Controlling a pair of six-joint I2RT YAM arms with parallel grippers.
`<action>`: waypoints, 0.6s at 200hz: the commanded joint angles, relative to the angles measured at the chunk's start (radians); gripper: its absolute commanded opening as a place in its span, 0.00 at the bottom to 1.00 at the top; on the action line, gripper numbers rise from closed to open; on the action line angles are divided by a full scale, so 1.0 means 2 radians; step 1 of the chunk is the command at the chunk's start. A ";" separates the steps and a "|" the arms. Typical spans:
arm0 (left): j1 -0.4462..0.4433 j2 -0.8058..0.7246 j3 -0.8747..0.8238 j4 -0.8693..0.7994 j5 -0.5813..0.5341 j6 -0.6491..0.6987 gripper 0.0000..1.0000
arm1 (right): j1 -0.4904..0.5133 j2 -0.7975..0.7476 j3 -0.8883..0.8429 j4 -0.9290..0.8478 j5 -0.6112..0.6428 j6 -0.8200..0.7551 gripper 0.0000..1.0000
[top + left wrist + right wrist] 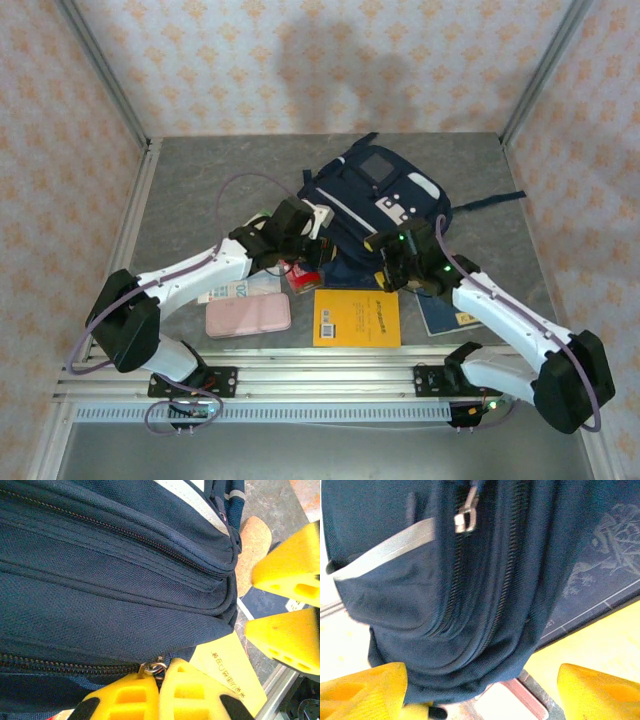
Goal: Pack books, pencil case, and school supplies into a backpack
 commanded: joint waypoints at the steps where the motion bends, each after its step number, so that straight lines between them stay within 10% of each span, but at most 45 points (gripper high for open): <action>1: -0.008 -0.005 0.020 0.036 0.004 -0.012 0.00 | 0.002 0.009 -0.027 0.072 0.020 0.056 0.77; 49: -0.011 -0.015 0.007 0.034 0.007 -0.017 0.00 | 0.005 0.041 -0.042 0.128 0.053 0.067 0.74; 69: -0.015 -0.010 0.001 0.032 0.012 -0.017 0.00 | 0.003 0.050 -0.045 0.160 0.086 0.048 0.52; 95: -0.021 -0.003 -0.007 0.018 0.008 -0.010 0.00 | 0.002 0.067 -0.040 0.184 0.096 0.032 0.00; 120: -0.023 -0.003 -0.012 0.002 -0.010 -0.001 0.00 | 0.002 0.063 -0.029 0.184 0.096 0.024 0.00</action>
